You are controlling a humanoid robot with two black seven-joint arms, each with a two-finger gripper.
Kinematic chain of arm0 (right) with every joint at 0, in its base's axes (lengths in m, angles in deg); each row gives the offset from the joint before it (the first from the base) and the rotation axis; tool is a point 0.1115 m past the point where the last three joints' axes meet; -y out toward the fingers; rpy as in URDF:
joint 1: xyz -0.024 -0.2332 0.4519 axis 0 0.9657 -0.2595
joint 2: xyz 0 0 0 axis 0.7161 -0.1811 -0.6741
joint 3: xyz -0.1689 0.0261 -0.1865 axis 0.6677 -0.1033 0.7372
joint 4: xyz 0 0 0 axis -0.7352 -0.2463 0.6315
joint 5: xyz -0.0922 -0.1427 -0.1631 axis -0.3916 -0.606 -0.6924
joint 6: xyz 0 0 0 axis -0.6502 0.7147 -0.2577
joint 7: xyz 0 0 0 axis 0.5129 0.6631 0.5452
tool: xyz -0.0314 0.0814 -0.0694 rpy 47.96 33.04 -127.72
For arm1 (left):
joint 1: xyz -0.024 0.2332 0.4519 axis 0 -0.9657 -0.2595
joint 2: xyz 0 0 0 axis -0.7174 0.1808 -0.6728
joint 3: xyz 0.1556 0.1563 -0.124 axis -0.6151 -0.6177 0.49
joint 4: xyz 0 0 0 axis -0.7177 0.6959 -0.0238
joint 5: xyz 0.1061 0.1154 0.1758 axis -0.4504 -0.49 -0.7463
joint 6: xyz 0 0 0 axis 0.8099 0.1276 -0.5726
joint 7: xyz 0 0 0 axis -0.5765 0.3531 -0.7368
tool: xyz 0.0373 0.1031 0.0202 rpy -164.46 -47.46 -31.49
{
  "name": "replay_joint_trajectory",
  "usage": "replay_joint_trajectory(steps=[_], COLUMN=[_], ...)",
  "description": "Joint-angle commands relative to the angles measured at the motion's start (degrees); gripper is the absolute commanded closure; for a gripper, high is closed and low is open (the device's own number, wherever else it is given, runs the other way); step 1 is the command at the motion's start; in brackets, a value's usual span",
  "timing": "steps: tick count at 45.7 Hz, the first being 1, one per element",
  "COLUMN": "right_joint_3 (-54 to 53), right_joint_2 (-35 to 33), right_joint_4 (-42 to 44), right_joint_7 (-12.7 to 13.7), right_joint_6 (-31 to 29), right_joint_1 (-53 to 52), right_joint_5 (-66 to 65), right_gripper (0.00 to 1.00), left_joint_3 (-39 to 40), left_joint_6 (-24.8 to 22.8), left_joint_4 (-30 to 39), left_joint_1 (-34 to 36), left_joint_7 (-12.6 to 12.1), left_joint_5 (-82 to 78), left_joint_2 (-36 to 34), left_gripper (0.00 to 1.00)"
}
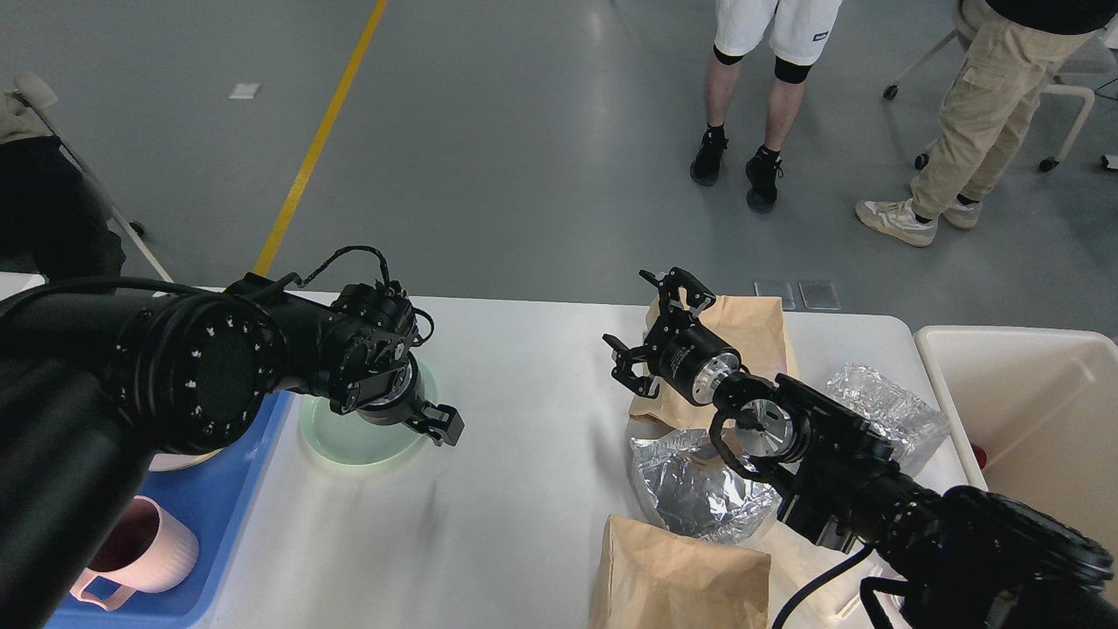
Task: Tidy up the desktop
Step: 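Move the left gripper over the pale green plate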
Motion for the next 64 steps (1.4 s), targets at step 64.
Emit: replay_joint_trajectory(steps=[64], right_joint_3=[0.1], right_joint_2=[0.0], right_joint_4=[0.0], right_joint_7=[0.0], right_joint_6=[0.0], right_joint_1=[0.0], right_joint_5=[0.0], right_gripper=[0.00], left_joint_3=[-5.0], left_joint_6=[8.1], left_joint_4=[-2.8], left_joint_1=[-10.7], left_joint_7=[-8.8], left_joint_5=[-19.7], left_joint_2=[2.4], left_gripper=[0.05])
